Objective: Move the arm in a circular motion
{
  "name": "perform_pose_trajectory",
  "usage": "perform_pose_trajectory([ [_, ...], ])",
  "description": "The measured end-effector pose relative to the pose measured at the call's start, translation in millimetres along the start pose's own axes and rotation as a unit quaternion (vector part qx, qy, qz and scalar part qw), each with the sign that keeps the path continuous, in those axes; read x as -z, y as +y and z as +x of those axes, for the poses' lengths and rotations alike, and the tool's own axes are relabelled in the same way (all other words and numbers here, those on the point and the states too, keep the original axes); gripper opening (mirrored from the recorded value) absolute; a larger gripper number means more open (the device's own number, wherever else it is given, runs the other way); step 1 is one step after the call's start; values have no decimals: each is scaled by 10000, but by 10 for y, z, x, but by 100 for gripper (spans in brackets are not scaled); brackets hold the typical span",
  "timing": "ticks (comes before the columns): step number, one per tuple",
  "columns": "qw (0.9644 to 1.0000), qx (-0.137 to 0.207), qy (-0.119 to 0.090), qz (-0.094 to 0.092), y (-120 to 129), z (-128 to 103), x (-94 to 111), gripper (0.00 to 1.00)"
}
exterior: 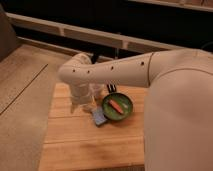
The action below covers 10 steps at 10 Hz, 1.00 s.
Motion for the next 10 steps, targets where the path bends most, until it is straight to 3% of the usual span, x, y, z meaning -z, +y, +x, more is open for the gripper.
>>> perform_pose_trajectory([
  [2,9998,117,-78,125,51,-48,-15,65],
  [4,9977,313,-415,440,-16,-330,0,65],
  [7,9915,397,-1032,690,-548,-799,166,65],
  [9,9888,212,-1331,636,-1087,-979,331,65],
  [10,9882,184,-1385,627,-1164,-1006,356,65],
])
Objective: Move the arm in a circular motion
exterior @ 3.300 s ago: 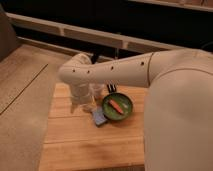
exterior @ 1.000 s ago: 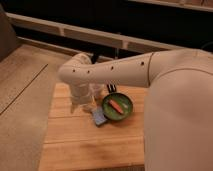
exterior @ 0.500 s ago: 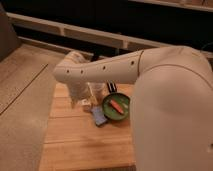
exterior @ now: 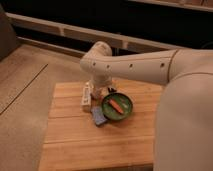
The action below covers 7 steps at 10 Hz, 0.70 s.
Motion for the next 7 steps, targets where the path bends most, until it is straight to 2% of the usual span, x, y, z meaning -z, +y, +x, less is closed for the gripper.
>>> perform_pose_trajectory([
  [2,10000,30,-15,-72,80,-6,10,65],
  [4,10000,-35,13,2,6,4,-14,65],
  [6,9987,-269,-3,426,-442,-91,-105,65],
  [7,9969,-345,-101,694,-807,-226,-147,65],
])
